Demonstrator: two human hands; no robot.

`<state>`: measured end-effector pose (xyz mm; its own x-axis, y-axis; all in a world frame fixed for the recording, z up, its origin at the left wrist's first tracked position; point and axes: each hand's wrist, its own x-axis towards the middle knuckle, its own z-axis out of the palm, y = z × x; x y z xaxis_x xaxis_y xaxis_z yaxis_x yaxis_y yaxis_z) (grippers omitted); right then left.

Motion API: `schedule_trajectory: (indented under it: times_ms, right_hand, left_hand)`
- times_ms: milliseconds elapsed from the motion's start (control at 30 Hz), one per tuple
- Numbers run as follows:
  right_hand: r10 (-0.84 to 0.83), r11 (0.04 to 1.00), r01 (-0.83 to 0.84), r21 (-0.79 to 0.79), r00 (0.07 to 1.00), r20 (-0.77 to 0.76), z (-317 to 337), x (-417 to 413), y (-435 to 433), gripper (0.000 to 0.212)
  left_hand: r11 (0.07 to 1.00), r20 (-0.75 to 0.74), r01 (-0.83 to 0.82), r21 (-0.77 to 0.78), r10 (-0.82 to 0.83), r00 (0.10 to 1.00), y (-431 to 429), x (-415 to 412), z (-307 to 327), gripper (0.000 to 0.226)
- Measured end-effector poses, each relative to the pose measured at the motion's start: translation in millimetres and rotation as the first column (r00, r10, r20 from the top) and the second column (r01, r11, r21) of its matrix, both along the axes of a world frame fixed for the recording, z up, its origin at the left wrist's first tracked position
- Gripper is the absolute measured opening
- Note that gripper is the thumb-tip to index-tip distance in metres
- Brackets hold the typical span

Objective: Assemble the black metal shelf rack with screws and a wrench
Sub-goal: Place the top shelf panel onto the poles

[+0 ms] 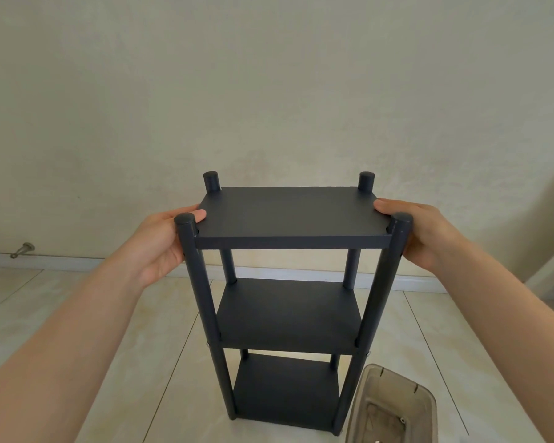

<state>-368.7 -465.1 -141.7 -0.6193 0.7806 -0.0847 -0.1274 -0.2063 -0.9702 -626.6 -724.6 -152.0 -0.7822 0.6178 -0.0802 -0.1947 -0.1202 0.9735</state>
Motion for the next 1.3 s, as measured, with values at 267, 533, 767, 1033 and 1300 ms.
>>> schedule_trajectory:
  times_ms: [267,533,767,1033,1300]
  right_hand:
    - [-0.018,0.999,0.018,-0.04,1.0,0.012,-9,-1,-1,0.018]
    - [-0.026,0.996,0.026,-0.088,1.0,0.006,-14,-1,-3,0.016]
    - [-0.068,0.997,0.066,0.044,0.997,0.044,-16,-2,-5,0.008]
    - [-0.096,0.995,0.097,-0.01,0.994,0.048,-18,-8,-7,0.006]
    - [-0.133,0.987,0.141,-0.072,0.986,0.1,-21,-8,-3,0.013]
  left_hand:
    - [1.0,0.005,0.019,0.022,-0.019,1.0,-2,2,-5,0.018]
    - [0.998,0.038,0.052,0.02,-0.052,0.998,-5,3,-11,0.024]
    - [0.994,0.229,0.111,-0.007,-0.107,0.967,2,6,-14,0.02]
    - [0.986,0.254,0.168,0.01,-0.165,0.953,3,1,-19,0.016]
    - [0.987,0.267,0.157,-0.023,-0.146,0.953,3,4,-20,0.011]
